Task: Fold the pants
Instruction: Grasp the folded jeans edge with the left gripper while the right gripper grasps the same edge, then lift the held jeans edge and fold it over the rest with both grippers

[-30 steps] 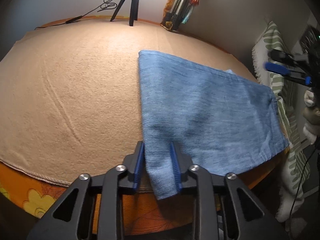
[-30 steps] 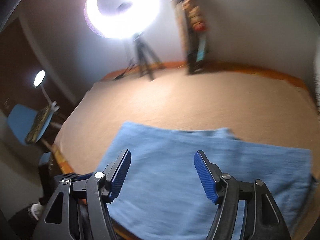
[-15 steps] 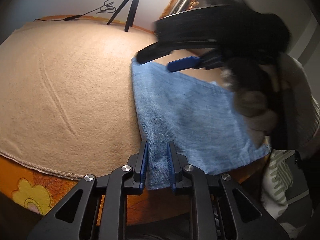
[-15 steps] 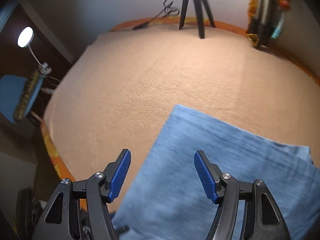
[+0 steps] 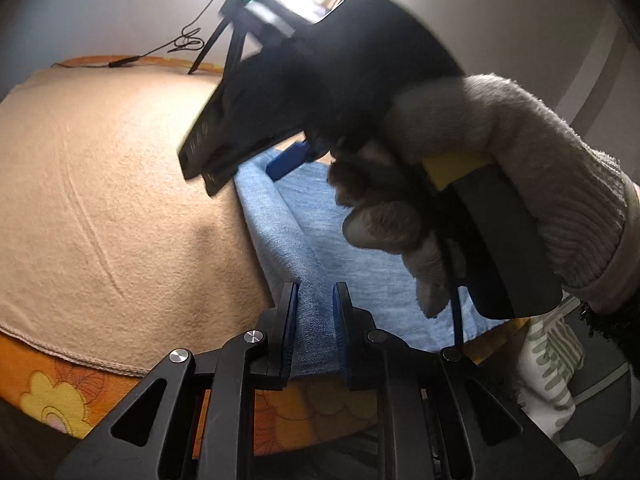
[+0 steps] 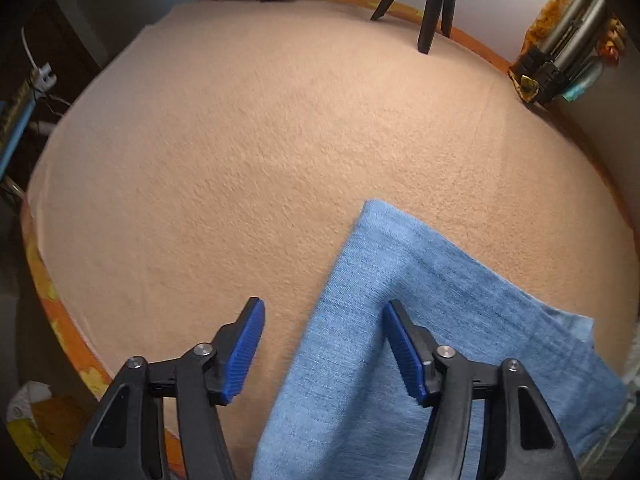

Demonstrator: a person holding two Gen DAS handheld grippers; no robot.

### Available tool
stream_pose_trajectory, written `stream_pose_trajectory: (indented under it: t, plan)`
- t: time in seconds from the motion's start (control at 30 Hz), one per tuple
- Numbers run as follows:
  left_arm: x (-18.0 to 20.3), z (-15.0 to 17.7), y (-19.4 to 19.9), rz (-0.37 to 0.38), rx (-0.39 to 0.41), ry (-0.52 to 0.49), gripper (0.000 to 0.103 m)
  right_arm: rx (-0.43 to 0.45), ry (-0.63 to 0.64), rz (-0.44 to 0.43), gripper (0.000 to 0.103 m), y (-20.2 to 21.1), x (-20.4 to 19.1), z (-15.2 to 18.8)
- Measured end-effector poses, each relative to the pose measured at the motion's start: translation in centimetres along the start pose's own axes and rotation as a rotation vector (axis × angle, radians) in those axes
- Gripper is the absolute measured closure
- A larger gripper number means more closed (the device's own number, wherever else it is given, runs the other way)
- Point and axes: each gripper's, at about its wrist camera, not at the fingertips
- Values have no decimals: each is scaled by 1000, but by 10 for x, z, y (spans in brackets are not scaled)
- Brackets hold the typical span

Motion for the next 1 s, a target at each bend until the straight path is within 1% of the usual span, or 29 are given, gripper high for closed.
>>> stream_pose_trajectory:
  t: [0.07,0.2,0.33,0.37,0.4,0.43,0.5,0.6,0.73,0.77,0.8,0.87,0.9,1.0]
  plan:
    - [3,1,0,-10,0,-6,87,-13,21,25,58,-3,0,2]
    - [8,0,-2,-38,-2,-23,87,-5,35,30,71,-5,4,8]
    - [14,1,-5,-75,-7,-38,87,18,25,2,86,0,13,13]
    - [16,1,-6,-86,-7,-45,86,23,14,-11,88,2,15,14]
    - [15,0,-7,-96,-7,-47,81,27,6,-21,91,3,16,14]
    - [15,-1,-7,-105,-9,-45,71,39,-8,-39,94,7,21,16]
    - [14,-1,-12,-120,-25,-29,60,63,-28,-68,96,11,29,17]
    - [14,-1,-19,-109,-42,-18,60,100,-62,-113,98,24,41,24]
    - [19,-2,-22,-81,-41,-20,61,139,-106,-164,98,38,59,32]
    - [21,-2,-23,-74,-38,-21,64,145,-116,-175,98,41,63,34]
    - [23,-2,-23,-62,-37,-26,74,156,-129,-187,98,45,69,37]
    - [30,-1,-23,-60,-28,-42,78,172,-146,-204,98,51,77,41]
    - [33,-2,-22,-53,-21,-51,82,179,-153,-212,98,53,80,43]
    - [46,-6,-18,-40,0,-75,85,200,-189,-252,98,59,93,48]
Point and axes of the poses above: each gripper's, at about its wrist camera, not at the fingertips, and y roughly against the way its jaws point, x to its right, z to its underside, and after that the axes turned 4 degrees about -y, right-handed
